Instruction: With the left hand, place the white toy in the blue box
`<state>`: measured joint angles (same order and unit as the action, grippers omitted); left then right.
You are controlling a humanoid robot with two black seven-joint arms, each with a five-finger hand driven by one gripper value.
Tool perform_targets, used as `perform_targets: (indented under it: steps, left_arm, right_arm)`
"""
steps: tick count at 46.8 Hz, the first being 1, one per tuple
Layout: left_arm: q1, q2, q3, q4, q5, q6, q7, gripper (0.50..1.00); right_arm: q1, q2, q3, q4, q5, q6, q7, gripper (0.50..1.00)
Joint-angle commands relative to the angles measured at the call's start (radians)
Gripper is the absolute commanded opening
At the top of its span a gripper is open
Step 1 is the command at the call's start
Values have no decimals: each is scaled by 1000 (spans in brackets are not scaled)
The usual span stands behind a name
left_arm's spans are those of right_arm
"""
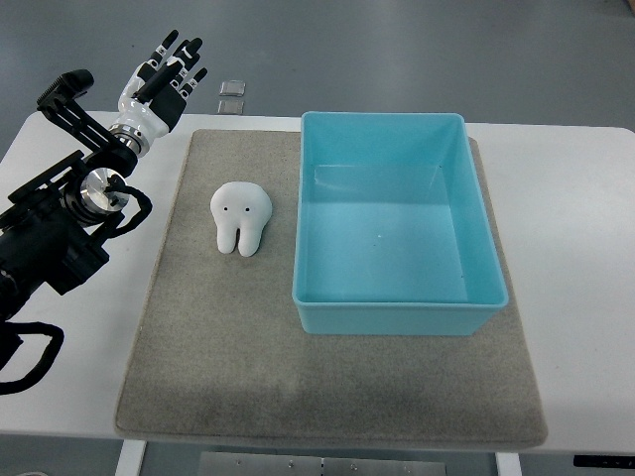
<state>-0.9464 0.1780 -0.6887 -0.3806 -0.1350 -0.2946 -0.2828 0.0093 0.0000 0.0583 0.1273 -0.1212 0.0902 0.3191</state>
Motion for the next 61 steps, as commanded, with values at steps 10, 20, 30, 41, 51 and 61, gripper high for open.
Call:
perform_targets:
  steps: [10,20,30,41,51,61]
  left_arm:
    - [5,-3,0,0,0,0,-1,994]
    - [0,-6,0,0,-2,0,-1,994]
    - [-3,-6,0,0,-2,0,-1,994]
    - [0,-2,0,0,0,2,-1,992]
    - [5,3,9,-1,2,2,-1,992]
    - [5,11,15,-15,14,0,5,990]
  right_arm:
    - [0,0,0,0,0,0,0,936]
    - [0,0,0,0,0,-1,0,936]
    - [0,0,0,0,0,0,0,936]
    - [0,0,0,0,0,0,0,936]
    - [0,0,0,0,0,0,0,936]
    - [0,0,0,0,0,0,0,936]
